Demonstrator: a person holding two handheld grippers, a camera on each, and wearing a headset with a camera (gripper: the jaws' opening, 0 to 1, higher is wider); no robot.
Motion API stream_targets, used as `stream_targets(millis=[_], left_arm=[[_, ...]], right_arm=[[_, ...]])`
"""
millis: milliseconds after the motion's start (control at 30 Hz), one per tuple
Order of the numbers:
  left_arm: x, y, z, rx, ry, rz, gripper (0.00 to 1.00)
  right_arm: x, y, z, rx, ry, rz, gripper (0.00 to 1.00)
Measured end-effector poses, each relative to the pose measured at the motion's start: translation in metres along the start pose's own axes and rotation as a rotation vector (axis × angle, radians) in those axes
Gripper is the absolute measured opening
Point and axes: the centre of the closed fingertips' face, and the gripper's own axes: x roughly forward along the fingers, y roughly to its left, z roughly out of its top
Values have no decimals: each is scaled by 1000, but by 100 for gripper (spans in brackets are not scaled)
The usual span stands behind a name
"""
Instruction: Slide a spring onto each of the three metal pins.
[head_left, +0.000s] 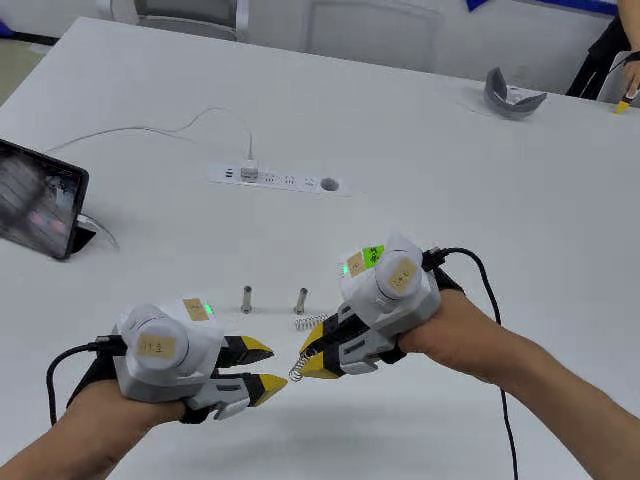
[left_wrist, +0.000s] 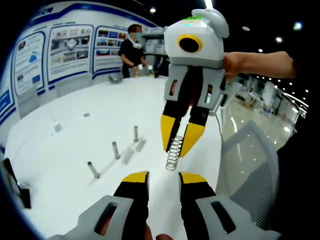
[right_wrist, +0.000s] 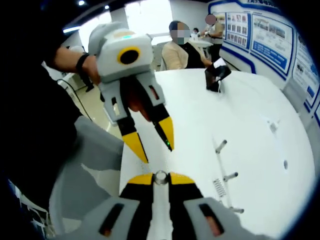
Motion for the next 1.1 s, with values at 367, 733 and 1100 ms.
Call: stream_targets(millis=[367, 733, 1100], left_arm=[[-12, 24, -13, -79, -9, 92, 30], [-33, 51, -26, -143, -8, 190, 41], [-50, 70, -41, -203, -4, 260, 52]], right_arm=[[8, -21, 0, -9, 22, -30, 12], [23, -47, 4, -9, 41, -39, 12], [37, -70, 8, -43, 75, -59, 12]])
